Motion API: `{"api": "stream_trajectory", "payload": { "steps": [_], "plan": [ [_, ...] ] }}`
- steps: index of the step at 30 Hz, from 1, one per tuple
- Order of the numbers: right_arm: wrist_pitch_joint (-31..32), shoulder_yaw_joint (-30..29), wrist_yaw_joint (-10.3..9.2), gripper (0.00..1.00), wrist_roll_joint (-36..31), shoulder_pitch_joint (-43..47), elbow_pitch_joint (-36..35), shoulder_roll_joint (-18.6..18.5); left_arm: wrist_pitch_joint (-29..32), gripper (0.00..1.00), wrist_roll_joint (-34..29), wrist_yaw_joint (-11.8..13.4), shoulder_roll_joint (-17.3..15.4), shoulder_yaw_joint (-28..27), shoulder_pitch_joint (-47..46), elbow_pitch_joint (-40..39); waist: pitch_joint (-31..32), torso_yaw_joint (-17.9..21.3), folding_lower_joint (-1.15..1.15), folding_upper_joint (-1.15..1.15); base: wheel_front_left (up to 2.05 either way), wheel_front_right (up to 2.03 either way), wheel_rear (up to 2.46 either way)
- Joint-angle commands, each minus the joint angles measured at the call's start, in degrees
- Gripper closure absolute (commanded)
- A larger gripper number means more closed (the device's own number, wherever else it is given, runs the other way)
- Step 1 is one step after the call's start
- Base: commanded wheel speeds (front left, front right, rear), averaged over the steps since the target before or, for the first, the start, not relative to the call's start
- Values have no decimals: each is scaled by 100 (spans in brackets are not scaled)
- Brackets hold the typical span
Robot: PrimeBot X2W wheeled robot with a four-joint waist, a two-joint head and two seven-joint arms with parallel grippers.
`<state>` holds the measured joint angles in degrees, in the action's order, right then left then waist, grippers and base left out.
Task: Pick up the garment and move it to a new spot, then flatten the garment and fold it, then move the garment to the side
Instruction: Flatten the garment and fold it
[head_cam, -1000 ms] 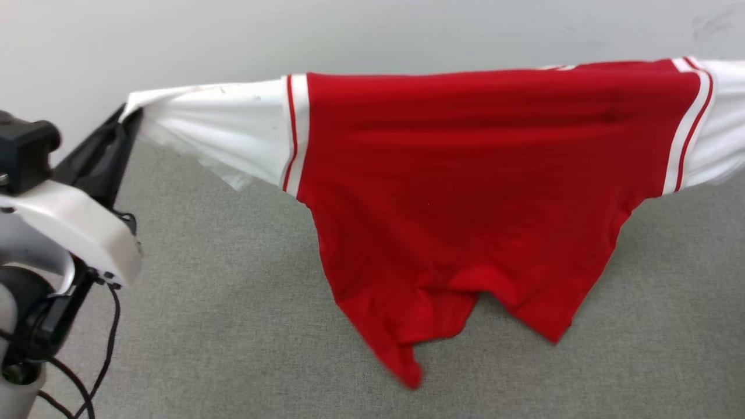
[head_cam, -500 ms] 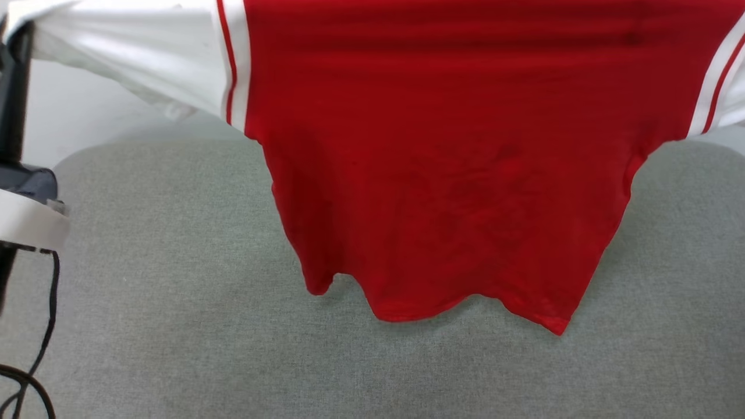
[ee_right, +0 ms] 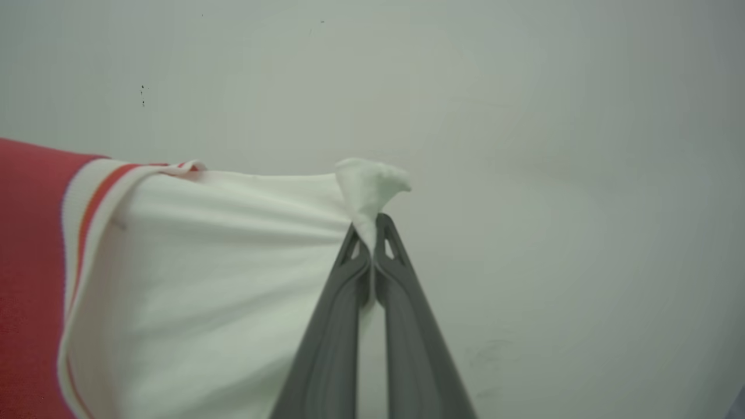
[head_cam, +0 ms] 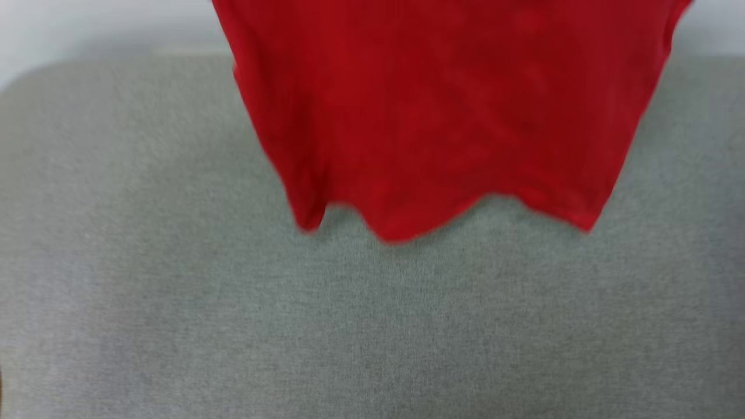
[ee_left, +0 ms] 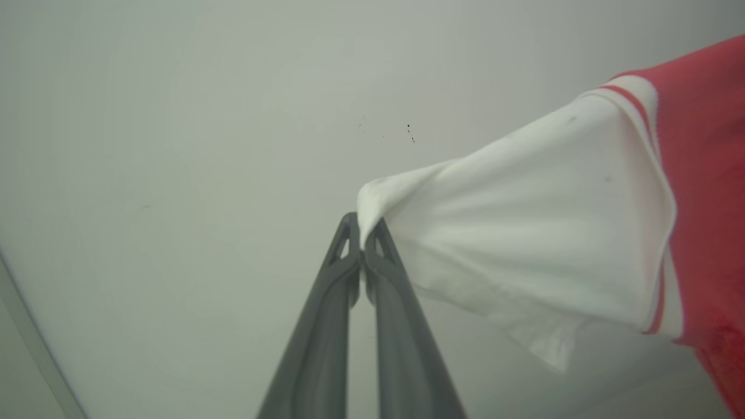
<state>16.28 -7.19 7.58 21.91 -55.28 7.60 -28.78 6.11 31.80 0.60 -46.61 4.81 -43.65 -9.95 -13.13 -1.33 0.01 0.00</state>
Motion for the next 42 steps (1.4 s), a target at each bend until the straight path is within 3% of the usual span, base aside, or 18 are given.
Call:
{"api": "stream_trajectory", "payload": {
  "steps": [1, 9, 20, 24, 31, 42],
  "plan": [
    [-109, -73, -17, 100, -148, -308, 211, -17, -56, 100, -55, -41, -54, -14, -323, 223, -568, -1, -1, 0, 0, 0, 0],
    [-639, 79, -21, 100, -697, -2079, 1403, 101, -513, 100, -428, -471, 232, 475, -2559, 1643, -1541, -80, -1, 0, 0, 0, 0],
    [-1674, -218, -23, 100, -1630, -3944, 3097, 266, -1545, 100, -851, -566, 981, 922, -4641, 3573, -2376, -272, -1, 0, 0, 0, 0],
    [-1984, -317, -22, 100, -1869, -4104, 3619, 383, -1816, 100, -847, -641, 1303, 1144, -4734, 4123, -2469, -340, -1, 0, 0, 0, 0],
    [-2413, -276, -16, 100, -1877, -3561, 4335, 421, -2085, 100, -730, -727, 1799, 1437, -3980, 4556, -2307, -394, -1, 0, 0, 0, 0],
    [-2794, 125, -15, 100, -1049, -1768, 4828, 444, -2142, 100, -473, -782, 2036, 1634, -1878, 4302, -1439, -332, -1, 0, 0, 0, 0]
  ]
}}
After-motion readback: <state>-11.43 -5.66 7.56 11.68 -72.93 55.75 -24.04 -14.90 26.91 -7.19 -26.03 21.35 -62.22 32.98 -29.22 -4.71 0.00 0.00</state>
